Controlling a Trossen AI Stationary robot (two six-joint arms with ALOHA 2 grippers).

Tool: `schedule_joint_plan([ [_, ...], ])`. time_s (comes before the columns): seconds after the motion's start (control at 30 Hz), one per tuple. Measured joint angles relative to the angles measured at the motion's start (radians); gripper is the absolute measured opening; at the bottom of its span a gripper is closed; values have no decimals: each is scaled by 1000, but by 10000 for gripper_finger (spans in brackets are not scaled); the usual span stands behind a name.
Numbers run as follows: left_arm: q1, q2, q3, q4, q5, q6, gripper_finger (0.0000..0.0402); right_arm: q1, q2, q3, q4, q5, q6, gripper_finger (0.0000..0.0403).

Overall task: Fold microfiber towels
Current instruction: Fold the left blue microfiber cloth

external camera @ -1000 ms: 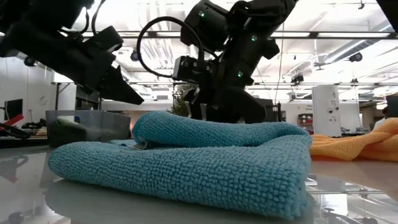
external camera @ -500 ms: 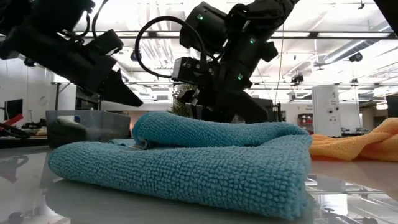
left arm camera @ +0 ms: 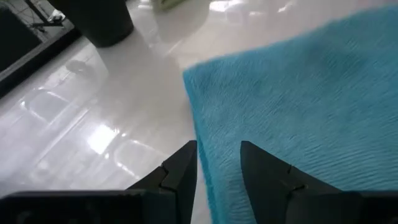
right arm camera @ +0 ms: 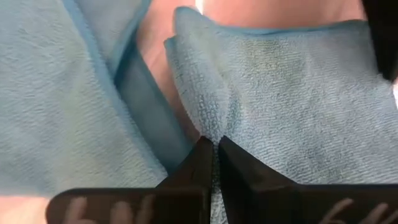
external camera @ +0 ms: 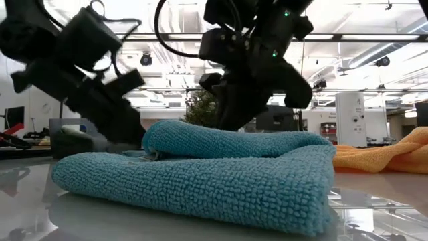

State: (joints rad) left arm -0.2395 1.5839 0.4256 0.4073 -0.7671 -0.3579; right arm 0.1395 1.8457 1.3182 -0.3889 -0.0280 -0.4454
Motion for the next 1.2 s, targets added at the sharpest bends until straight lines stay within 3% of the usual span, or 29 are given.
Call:
schedule_joint_plan([
  [0.33, 2, 153, 81, 19, 33, 1, 108, 31, -24, 41, -61, -6, 15, 9],
  [0.63, -4, 125, 95, 3, 131, 49, 108, 18, -24, 138, -124, -12, -38, 9],
  [0.77, -15, 122, 99, 22, 185, 85, 108, -16, -13, 156, -122, -60, -44, 9],
  [1.2, -30, 122, 98, 48, 206, 112, 108, -102, 128, 246, -74, -85, -80, 9],
])
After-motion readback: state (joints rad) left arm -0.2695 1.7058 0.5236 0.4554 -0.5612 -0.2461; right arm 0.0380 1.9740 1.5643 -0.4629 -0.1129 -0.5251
